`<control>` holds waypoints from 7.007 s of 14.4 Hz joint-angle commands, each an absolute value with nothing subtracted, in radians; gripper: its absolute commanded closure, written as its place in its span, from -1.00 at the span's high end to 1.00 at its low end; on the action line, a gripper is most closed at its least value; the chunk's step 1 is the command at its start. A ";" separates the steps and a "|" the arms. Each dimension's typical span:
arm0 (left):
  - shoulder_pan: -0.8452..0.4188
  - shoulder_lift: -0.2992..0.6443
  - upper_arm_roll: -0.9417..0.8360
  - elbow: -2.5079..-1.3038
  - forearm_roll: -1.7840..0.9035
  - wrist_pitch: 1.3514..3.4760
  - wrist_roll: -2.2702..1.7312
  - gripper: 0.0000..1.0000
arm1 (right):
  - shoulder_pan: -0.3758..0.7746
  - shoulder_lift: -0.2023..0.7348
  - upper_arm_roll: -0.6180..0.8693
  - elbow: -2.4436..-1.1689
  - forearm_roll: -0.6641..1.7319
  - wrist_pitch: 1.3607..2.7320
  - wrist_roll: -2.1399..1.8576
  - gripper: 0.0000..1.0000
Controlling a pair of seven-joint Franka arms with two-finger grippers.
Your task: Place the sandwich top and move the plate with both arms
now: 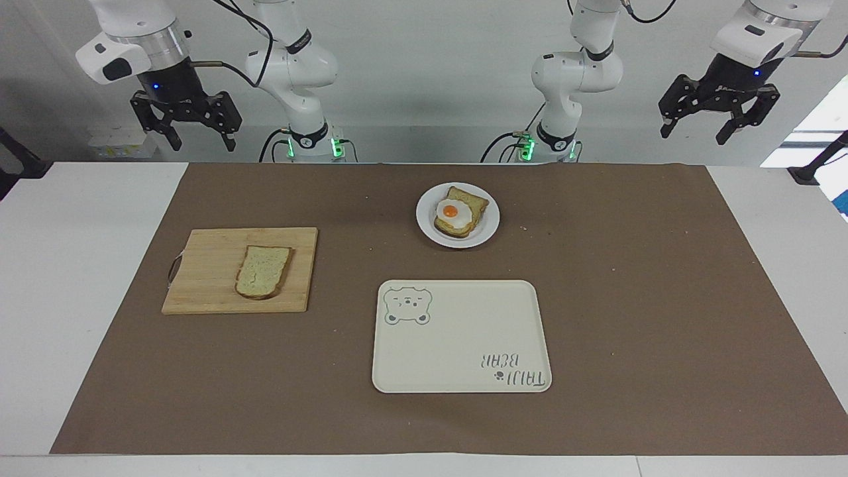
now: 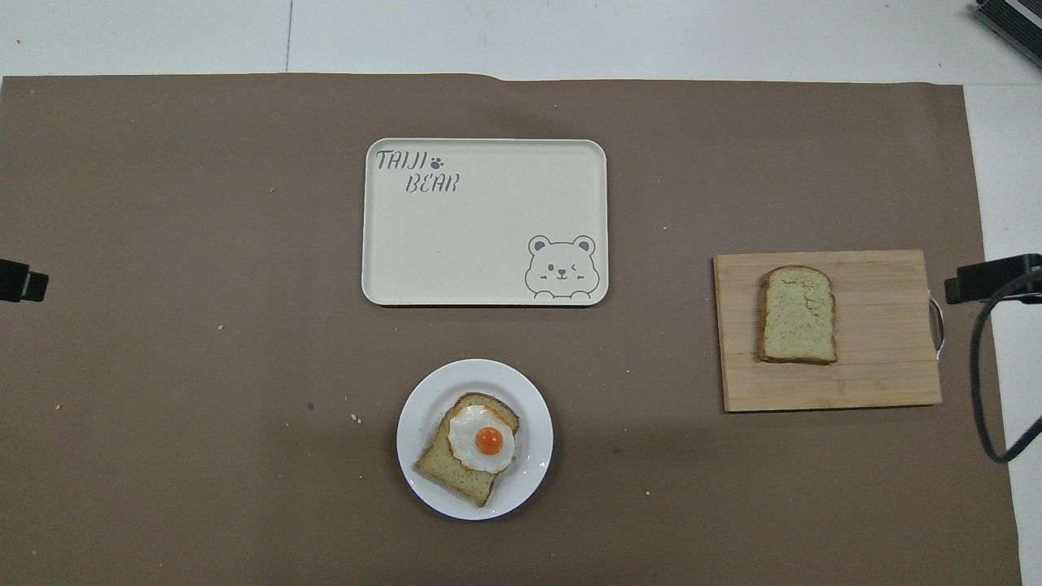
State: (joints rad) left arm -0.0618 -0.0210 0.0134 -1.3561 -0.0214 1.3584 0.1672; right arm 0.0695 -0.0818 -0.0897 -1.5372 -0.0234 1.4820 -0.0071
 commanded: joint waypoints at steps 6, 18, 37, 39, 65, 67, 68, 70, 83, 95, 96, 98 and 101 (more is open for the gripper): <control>-0.049 -0.037 0.005 -1.367 -0.014 1.348 0.178 1.00 | 0.058 -0.103 -0.089 -1.559 -0.023 1.460 -0.012 1.00; -0.049 -0.037 0.005 -1.367 -0.014 1.348 0.178 1.00 | 0.058 -0.118 -0.087 -1.585 -0.021 1.468 -0.014 1.00; -0.049 -0.037 0.005 -1.367 -0.014 1.348 0.178 1.00 | 0.058 -0.118 -0.087 -1.585 -0.020 1.465 -0.014 1.00; -0.049 -0.037 0.005 -1.367 -0.014 1.348 0.178 1.00 | 0.058 -0.118 -0.087 -1.585 -0.020 1.465 -0.014 1.00; -0.049 -0.037 0.005 -1.367 -0.014 1.348 0.178 1.00 | 0.063 -0.144 -0.092 -1.620 -0.018 1.459 -0.041 1.00; -0.049 -0.037 0.005 -1.367 -0.014 1.348 0.178 1.00 | 0.057 -0.161 -0.094 -1.663 -0.012 1.514 -0.044 1.00; -0.049 -0.037 0.005 -1.367 -0.014 1.348 0.178 1.00 | 0.057 -0.161 -0.094 -1.664 -0.012 1.516 -0.044 1.00; -0.051 -0.037 0.005 -1.367 -0.014 1.348 0.178 1.00 | 0.057 -0.160 -0.094 -1.667 -0.012 1.516 -0.044 1.00; -0.049 -0.037 0.005 -1.367 -0.014 1.348 0.178 1.00 | 0.034 -0.153 -0.094 -1.778 -0.011 1.650 -0.101 1.00; -0.049 -0.037 0.005 -1.367 -0.014 1.348 0.178 1.00 | -0.021 -0.008 -0.094 -2.002 -0.006 1.962 -0.132 1.00; -0.049 -0.037 0.005 -1.367 -0.014 1.348 0.178 1.00 | -0.031 0.015 -0.094 -2.003 -0.006 1.985 -0.140 1.00; -0.049 -0.037 0.005 -1.367 -0.014 1.348 0.178 1.00 | -0.037 0.043 -0.094 -2.005 -0.006 2.032 -0.153 1.00; -0.049 -0.037 0.005 -1.367 -0.014 1.348 0.178 1.00 | -0.038 0.064 -0.094 -2.005 -0.006 2.039 -0.155 1.00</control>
State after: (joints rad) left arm -0.0618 -0.0210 0.0134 -1.3561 -0.0214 1.3584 0.1672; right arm -0.0239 0.0555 -0.1002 -1.9996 -0.0228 2.0246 -0.1230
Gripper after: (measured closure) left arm 0.000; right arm 0.000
